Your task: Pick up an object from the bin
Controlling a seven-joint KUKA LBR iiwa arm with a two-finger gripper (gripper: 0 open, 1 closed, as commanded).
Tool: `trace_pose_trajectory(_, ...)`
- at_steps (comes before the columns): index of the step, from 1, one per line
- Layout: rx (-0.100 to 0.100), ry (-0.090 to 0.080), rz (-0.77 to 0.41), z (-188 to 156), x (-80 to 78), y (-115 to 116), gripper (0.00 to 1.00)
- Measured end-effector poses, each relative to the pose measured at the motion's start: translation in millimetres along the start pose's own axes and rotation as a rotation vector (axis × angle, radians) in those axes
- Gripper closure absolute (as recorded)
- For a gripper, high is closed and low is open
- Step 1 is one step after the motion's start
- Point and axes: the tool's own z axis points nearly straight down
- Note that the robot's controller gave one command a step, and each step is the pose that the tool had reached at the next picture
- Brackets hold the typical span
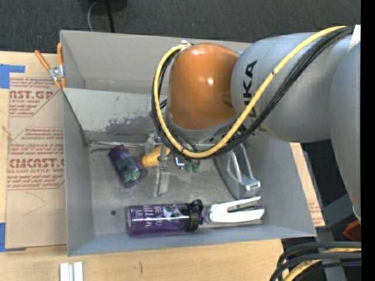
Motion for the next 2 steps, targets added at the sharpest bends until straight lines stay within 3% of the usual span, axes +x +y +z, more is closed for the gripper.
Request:
trace_pose_trajectory(1, -0.001, -0.008, 0.002, -5, -1.7, -1, 0.00)
trace_pose_trajectory(2, -0.003, -0.011, -0.115, 33, -32.7, -32, 0.00)
